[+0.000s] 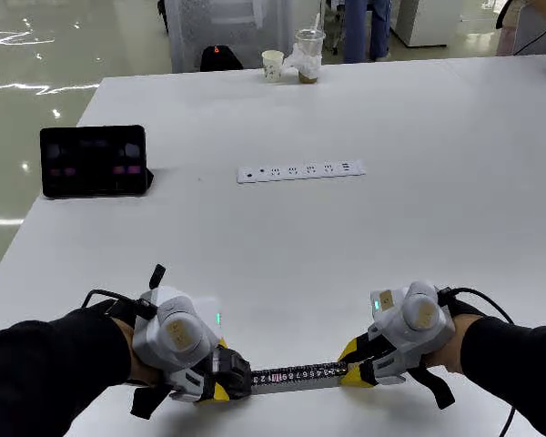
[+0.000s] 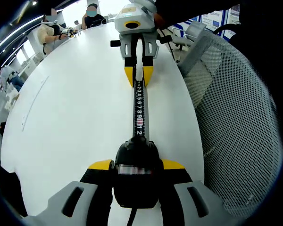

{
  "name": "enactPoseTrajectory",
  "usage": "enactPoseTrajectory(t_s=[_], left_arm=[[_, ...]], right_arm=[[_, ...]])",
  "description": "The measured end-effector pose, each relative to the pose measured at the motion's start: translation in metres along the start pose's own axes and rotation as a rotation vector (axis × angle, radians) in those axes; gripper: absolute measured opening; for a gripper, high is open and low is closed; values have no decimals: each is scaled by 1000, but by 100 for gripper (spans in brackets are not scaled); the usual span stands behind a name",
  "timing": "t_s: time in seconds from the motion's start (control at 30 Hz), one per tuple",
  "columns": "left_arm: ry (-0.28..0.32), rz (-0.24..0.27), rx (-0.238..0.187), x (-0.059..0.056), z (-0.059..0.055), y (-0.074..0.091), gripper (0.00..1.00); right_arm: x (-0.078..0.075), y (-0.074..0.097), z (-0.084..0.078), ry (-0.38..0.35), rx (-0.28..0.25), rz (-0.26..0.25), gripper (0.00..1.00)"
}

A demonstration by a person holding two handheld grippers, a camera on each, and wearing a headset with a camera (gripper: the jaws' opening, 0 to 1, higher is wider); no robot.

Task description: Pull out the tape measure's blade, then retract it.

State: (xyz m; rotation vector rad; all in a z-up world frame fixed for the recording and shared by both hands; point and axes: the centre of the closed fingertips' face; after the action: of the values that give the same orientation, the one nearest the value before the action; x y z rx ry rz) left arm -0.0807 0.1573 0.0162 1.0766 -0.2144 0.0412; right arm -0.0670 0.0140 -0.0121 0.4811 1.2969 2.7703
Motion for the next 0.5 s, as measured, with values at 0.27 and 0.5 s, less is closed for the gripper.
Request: enactPoseTrajectory(t_s=[0.27,0.5], left_arm=[[8,3,0,0,0,1,32],[8,3,-1,0,0,1,32]], right_arm=[[-2,5,-4,7,3,-3,11],[-3,9,-8,5,5,-10,11]])
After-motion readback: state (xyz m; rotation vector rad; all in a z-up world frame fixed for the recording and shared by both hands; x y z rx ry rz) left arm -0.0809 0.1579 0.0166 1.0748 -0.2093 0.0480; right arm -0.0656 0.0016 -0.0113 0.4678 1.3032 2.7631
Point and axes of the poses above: the centre of the closed fingertips' face, and the gripper's own axes: y roughly backward along the fingers, x roughly to its left, z roughly out of its top, and after that the axes turned 15 degrees about -y, right-handed
